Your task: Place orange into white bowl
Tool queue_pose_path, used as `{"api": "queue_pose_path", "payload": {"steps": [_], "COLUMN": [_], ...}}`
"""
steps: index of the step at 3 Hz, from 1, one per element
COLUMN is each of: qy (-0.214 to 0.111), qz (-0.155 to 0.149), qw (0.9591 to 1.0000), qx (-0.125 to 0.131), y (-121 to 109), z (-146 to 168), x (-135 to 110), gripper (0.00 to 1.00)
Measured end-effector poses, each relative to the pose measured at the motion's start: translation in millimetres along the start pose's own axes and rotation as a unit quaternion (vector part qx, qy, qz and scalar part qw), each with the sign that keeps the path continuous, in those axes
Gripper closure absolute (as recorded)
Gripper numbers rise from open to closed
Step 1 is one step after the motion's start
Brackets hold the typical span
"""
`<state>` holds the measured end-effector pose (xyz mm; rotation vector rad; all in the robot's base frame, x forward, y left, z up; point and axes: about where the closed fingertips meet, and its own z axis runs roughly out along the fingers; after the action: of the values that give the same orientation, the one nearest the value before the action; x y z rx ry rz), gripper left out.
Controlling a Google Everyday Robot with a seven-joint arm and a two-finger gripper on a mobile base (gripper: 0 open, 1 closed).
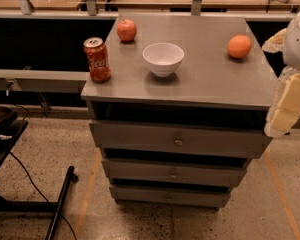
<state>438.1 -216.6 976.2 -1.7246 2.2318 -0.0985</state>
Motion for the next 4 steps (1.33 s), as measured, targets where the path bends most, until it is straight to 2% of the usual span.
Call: {"api": "queue_pose_path", "payload": {"steps": [1, 2, 3, 4], "qy": [0.000, -0.021, -0.063, -0.110], "qz": [0.000, 0.007, 0.022, 0.063], "qw": [1.0000, 0.9991, 0.9894, 0.9753], "qx": [0.000, 0.037, 0.129, 0.180], "y": [0.0, -38.3, -142.3, -215.7], "z": [0.0, 1.3, 3.8, 12.5], "x": [0.0, 0.7, 3.8, 27.8], "gripper": [0.00, 0.00, 0.00, 0.00]}}
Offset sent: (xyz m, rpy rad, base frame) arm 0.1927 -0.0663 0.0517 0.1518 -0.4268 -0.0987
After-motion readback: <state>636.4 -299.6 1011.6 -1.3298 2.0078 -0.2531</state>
